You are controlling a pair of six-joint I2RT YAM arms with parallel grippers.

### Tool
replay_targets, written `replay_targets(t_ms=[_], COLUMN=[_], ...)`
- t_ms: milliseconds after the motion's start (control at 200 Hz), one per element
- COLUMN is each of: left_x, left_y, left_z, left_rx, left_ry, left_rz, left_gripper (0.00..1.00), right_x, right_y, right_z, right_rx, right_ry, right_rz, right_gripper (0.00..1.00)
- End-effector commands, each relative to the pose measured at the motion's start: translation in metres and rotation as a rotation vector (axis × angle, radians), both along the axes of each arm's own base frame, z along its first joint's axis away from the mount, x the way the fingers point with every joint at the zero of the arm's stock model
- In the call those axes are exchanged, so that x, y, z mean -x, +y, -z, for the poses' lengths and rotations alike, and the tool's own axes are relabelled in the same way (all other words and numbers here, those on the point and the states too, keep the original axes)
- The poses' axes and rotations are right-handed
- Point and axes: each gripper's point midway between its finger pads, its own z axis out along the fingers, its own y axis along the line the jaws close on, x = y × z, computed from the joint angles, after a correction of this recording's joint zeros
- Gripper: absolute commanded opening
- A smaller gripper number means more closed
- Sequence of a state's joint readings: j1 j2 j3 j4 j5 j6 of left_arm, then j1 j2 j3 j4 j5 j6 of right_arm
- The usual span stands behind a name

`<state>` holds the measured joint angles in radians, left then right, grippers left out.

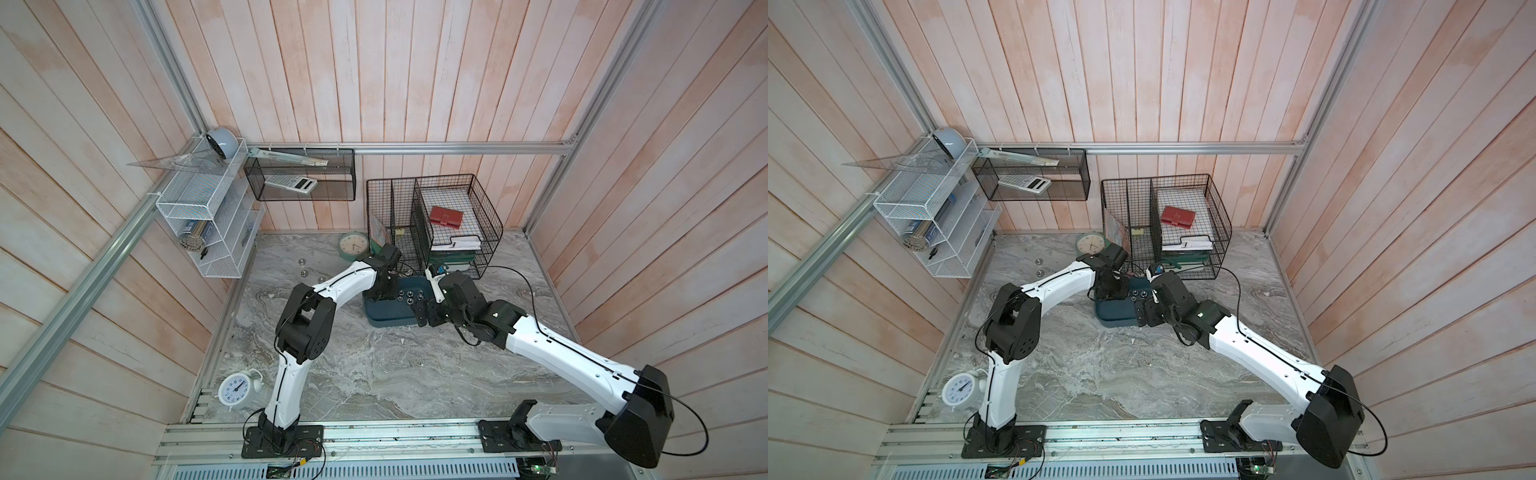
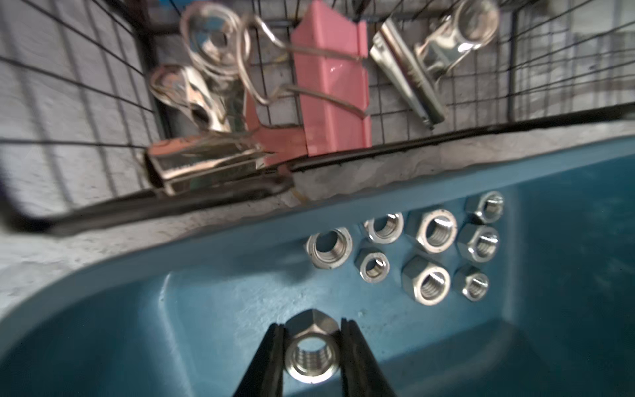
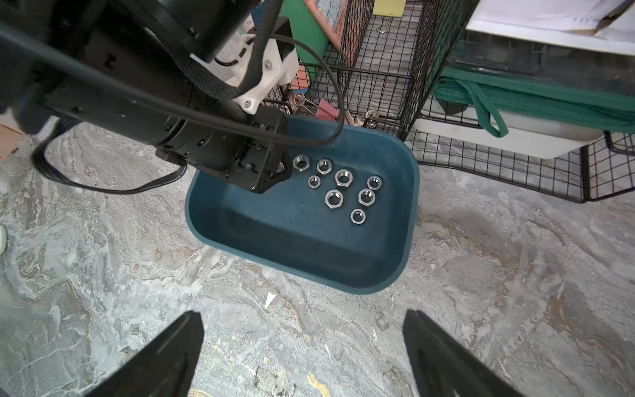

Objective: Put the nuts on the desktop into the storage box
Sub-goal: Place the nut in the storage box.

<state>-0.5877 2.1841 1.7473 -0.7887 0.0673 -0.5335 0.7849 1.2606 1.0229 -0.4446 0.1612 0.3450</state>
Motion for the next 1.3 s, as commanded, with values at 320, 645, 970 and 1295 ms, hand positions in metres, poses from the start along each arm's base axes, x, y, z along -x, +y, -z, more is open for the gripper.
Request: replay_targets(t_ms=[320,645,970,1295], left_x=[-0.007,-0.007,-0.007,-0.009], left_y=[-0.018,-0.018,-0.015,-0.013], left_z=[0.011,0.011,-0.016,-0.054], left_rx=[0.033,0.032,0.042,0.078], left_ry=[0.012,0.014,-0.025,-0.074], left_rz=[0.012,0.012,0.012,0.000], left_gripper=[0.24,0.45,1.00,1.00], right_x=[0.002,0.000,-0.004,-0.009], right_y=[-0.013,-0.009,-0.003,0.005], right_z=[0.003,0.003,0.002,-0.003], right_rx=[0.020,0.018,0.013,0.002], right_ry=[0.011,0.013,0.010,-0.002], right_rz=[0.035,0.028,0.017,-0.007], right_gripper=[0.98,0.98,0.98,0.98])
